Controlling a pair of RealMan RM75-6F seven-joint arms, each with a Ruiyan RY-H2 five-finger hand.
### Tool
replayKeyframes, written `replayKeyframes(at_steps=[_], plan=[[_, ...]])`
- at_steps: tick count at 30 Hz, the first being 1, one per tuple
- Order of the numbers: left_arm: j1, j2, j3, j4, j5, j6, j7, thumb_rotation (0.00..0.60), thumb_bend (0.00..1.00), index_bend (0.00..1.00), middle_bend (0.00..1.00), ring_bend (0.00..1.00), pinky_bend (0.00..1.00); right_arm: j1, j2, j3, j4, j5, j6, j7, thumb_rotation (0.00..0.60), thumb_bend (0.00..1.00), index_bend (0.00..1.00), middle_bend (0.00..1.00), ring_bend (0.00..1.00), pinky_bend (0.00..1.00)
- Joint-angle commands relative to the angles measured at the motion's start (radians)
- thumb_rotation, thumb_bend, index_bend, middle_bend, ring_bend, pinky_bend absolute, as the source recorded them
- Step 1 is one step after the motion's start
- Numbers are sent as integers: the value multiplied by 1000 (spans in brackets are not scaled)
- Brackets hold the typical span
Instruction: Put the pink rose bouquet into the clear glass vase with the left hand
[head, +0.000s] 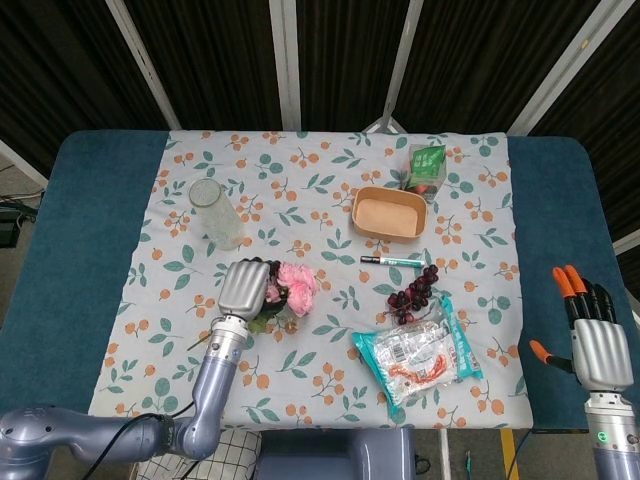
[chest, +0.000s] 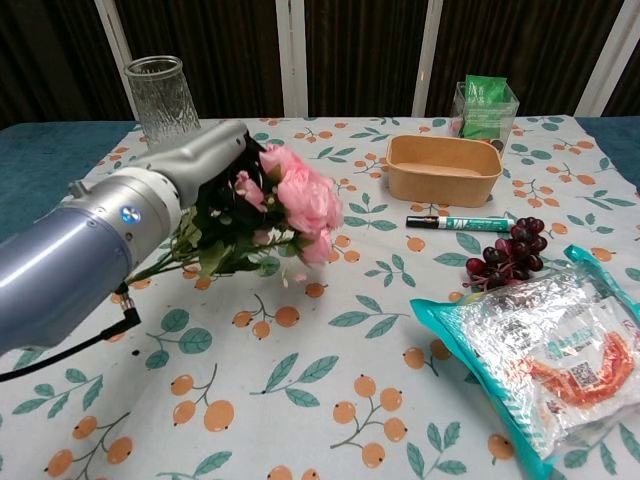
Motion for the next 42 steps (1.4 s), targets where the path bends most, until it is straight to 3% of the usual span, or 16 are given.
replayKeyframes(at_steps=[1, 10, 14, 17, 24, 28, 42], plan=[[5, 66, -15, -71, 119, 4, -79, 600, 441, 578, 555, 448, 460, 1, -2, -1, -2, 1, -2, -6, 600, 186, 21, 0, 0, 0], [-19, 223, -95, -189, 327, 10, -172, 600, 430, 572, 547, 448, 453, 3, -9, -2, -7, 7, -8, -26, 600, 185, 21, 0, 0, 0], [-23, 275, -141, -172, 401, 19, -282, 600, 430, 570, 545, 447, 467, 4, -11, -1, -9, 9, -10, -27, 600, 185, 21, 0, 0, 0], [-19, 298, -182, -131, 458, 46, -437, 600, 433, 569, 543, 448, 481, 5, -16, 1, -5, 15, -11, -31, 600, 185, 21, 0, 0, 0], [-40, 279, -248, 110, 566, 144, -795, 600, 434, 569, 539, 448, 500, 12, -31, 7, 5, 30, -24, -46, 600, 186, 21, 0, 0, 0], [-82, 231, -288, 269, 568, 181, -960, 600, 434, 568, 538, 448, 503, 17, -42, 16, 21, 48, -32, -51, 600, 186, 21, 0, 0, 0], [-232, 128, -336, 698, 516, 149, -1259, 600, 434, 564, 533, 449, 509, 26, -71, 50, 69, 112, -51, -57, 600, 186, 21, 0, 0, 0]])
